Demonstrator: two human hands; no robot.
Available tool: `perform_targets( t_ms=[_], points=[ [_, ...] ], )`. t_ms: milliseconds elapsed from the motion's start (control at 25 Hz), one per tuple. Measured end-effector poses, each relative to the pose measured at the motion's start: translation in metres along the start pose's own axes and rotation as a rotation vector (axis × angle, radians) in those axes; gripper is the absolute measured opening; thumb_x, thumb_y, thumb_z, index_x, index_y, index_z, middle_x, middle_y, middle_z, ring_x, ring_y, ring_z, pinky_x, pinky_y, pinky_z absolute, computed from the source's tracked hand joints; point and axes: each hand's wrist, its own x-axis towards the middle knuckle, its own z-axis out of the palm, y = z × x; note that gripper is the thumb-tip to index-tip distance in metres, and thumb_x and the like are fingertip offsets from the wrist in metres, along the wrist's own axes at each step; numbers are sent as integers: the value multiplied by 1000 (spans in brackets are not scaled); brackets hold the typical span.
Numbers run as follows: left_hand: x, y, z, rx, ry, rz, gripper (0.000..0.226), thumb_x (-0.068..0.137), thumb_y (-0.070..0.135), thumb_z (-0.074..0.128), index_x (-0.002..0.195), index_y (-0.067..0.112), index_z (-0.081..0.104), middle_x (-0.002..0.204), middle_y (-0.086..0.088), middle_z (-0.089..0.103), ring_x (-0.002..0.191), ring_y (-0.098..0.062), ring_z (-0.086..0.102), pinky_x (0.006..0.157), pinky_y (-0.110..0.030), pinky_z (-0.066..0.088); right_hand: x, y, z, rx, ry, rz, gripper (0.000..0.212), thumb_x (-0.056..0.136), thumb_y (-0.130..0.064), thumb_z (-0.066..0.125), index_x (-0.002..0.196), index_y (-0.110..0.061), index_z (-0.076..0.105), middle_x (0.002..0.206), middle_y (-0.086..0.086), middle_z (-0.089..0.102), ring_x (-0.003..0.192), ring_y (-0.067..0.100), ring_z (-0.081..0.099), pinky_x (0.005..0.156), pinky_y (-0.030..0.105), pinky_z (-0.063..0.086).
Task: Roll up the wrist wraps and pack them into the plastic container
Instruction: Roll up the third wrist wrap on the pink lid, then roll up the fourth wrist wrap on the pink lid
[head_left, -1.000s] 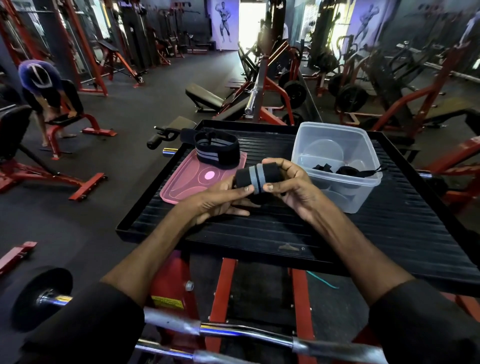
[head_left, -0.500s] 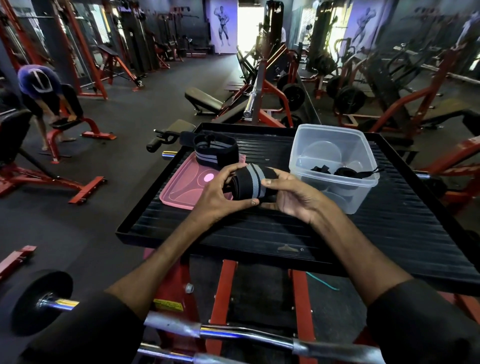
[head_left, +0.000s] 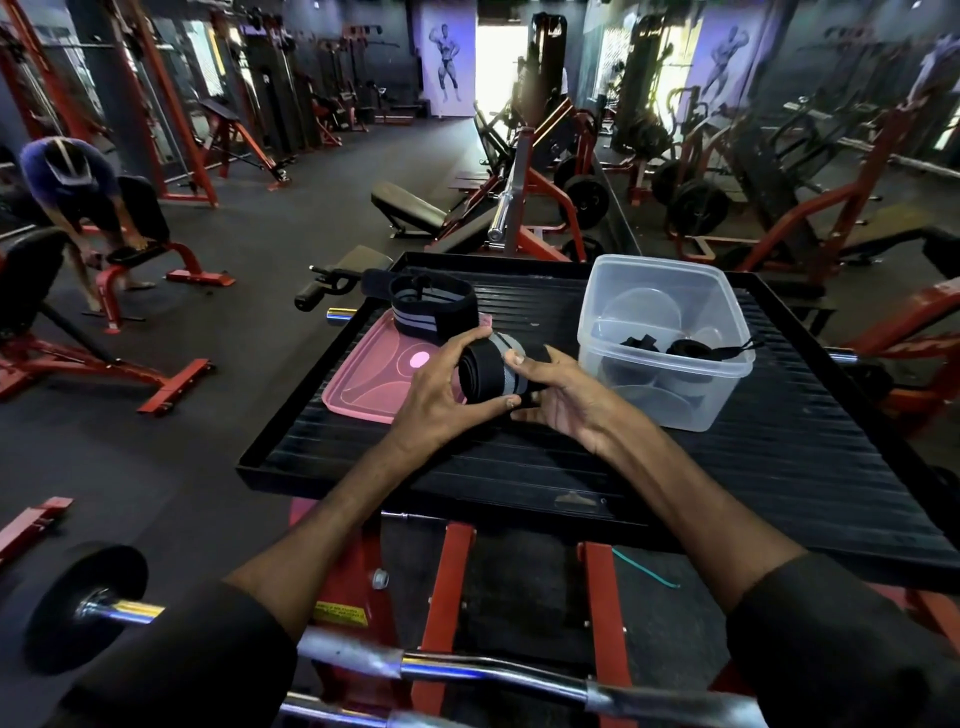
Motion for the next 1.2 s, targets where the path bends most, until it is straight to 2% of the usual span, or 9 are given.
perform_targets(
  t_ms=[120,240,360,480,720,840,1000,1080,1200],
  points=[
    [2,-3,-7,-164,-123,-149,83,76,31,85,147,26,41,150,-1,47,138,-13,47,112,-30,42,4,-15,-4,-295,119,-234,45,77,-20,86,116,-15,64,108,3,73,98,16,70,79,30,57],
    [-1,-8,-13,-368,-13,-293,66,86,22,77,143,25,45,150,0,49,128,-11,53,102,-30,47,10,-28,-12,-960,148,-399,56,71,-41,88,115,-18,63,112,3,66,104,20,63,89,37,53],
    [-1,-10,-18,-441,161,-347,62,89,18,69,145,13,44,148,-8,49,118,-7,55,95,-19,48,13,-21,0,-1451,-65,-153,65,82,-56,74,129,-19,50,114,1,53,116,27,57,98,46,46],
    [-1,-10,-21,-461,215,-370,56,95,15,65,146,12,43,148,-9,48,118,-1,52,98,-17,45,22,-22,14,-1688,-40,-48,73,84,-65,65,138,-23,39,132,8,55,128,30,51,105,54,35],
    [5,-16,-34,-411,211,-354,55,96,13,61,147,10,39,147,-11,46,113,0,53,104,-24,44,29,-44,21,-1726,-81,115,96,81,-53,74,156,-33,18,155,8,38,145,36,28,112,61,25],
    [14,-21,-44,-375,216,-356,50,100,7,56,147,11,40,145,-9,49,107,2,56,92,-18,47,35,-71,30,-1704,-84,106,72,84,-51,70,148,-37,39,150,5,41,143,32,29,111,57,26],
    [27,-31,-57,-341,220,-345,47,100,7,55,145,13,42,143,-6,50,105,8,57,82,-9,48,67,-78,45,-1615,99,-212,43,89,-48,64,130,-36,59,136,1,54,134,25,42,108,56,28],
    [29,-35,-62,-346,225,-342,46,100,6,56,143,11,43,139,-6,51,102,13,59,81,-7,48,91,-73,50,-1619,176,-223,40,88,-46,64,126,-37,60,133,0,55,132,25,43,105,56,27],
    [25,-43,-66,-372,241,-348,52,93,18,62,141,10,46,139,-6,54,115,-1,58,88,-10,47,126,-64,51,-1727,177,-99,49,86,-38,64,134,-33,55,139,4,51,133,29,39,108,61,24]
  ],
)
